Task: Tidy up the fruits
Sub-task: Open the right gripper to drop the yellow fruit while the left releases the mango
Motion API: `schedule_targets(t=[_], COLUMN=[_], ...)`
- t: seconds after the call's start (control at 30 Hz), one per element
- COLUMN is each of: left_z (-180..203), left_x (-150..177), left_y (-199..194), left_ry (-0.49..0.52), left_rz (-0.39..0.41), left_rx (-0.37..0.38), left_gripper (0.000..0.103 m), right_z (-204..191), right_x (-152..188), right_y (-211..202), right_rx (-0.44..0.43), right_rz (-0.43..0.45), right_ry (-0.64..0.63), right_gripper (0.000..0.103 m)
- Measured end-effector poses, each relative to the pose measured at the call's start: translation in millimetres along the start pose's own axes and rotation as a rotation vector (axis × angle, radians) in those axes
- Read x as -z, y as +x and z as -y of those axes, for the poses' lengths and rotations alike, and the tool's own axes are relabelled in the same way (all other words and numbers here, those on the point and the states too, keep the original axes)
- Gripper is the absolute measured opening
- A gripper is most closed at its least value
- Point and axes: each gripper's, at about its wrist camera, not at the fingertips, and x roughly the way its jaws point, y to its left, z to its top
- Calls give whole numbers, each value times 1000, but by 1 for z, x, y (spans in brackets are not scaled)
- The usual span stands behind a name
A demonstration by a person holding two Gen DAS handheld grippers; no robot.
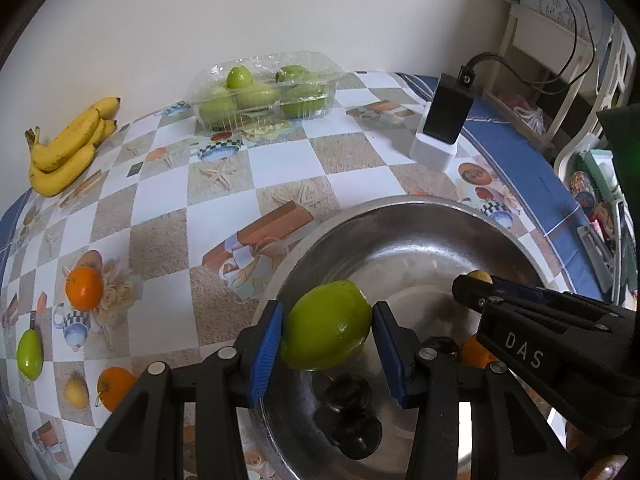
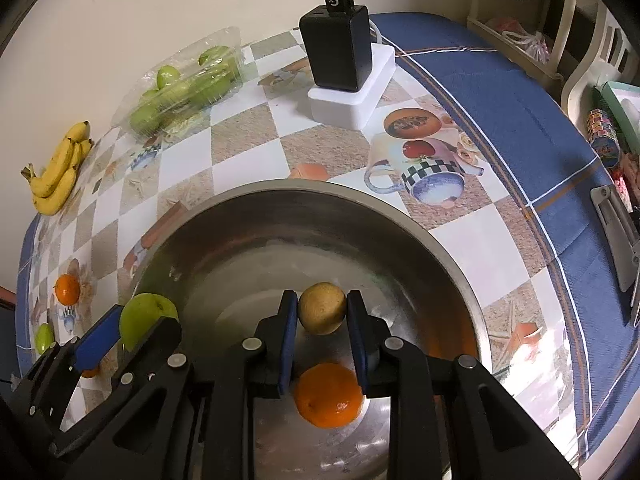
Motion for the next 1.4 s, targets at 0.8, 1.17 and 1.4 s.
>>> schedule_targets(t=[0.8,1.17,1.4], left_z=[-5,-22,-55], left_x=[-4,-6,-1], left_y=[-14,-32,-32], left_ry=[7,-39,-174], left_rz=[17,20,-38], left_rx=[-19,-55,-125], left_gripper=[51,51,57], right_z=[-7,-13,-21], right_x=[-2,0,6], right_y=[-10,-28,-28], right_rx=[9,1,1], right_rz=[18,50,38], right_ry=[-31,-54,-80], right_gripper=[28,28,30])
